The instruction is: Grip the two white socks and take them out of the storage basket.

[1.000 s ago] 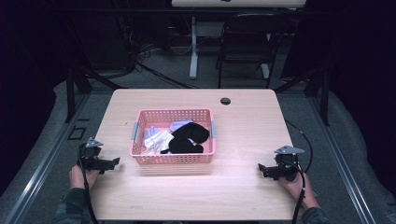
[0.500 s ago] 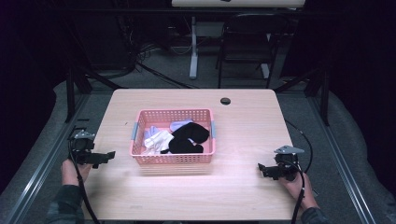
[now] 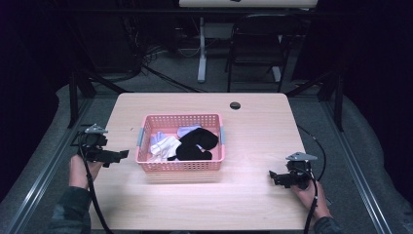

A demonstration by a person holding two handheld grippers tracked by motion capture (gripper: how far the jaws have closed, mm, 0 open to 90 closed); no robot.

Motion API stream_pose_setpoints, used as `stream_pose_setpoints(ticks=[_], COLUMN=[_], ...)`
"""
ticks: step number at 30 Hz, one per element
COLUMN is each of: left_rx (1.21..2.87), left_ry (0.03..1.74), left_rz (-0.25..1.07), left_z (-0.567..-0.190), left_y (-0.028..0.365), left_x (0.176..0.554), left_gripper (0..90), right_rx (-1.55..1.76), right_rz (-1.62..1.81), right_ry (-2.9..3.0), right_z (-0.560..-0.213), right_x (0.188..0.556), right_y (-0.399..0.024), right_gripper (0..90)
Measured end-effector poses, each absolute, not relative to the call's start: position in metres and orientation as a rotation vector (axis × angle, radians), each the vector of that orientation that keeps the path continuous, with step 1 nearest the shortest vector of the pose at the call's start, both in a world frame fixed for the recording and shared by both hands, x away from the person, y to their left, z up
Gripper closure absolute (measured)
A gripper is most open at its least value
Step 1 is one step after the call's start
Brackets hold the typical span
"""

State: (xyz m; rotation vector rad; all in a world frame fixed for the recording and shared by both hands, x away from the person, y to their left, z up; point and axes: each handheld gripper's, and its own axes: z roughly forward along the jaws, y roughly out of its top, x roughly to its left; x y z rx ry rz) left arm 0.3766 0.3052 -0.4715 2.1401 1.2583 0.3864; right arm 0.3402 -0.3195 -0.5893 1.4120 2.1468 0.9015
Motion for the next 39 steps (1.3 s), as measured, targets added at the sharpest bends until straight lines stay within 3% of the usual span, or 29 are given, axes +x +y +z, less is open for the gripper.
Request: stream_pose_setpoints(ticks=[13,31,39], left_rx=[2.275,2.476,2.552], left_ry=[1.147,1.082,1.071], left_rz=[0.344,0.245,0.159], left_z=[-0.454,-0.465,-0.477], left_y=[0.257,0.201,0.187], left_x=[0.399,0.430,0.441], left_gripper=[0.0,0.8,18.6], right_rx=[1.418,1.417,1.417], right_rz=[0.900,0.901,0.902], right_ry=[2.139,2.141,2.141], right_z=[-0.589,-0.589,-0.589], right_x=[0.340,0.340,0.340], right_y=[-0.319,-0.320,-0.320], right_gripper=[0.0,0.0,0.0])
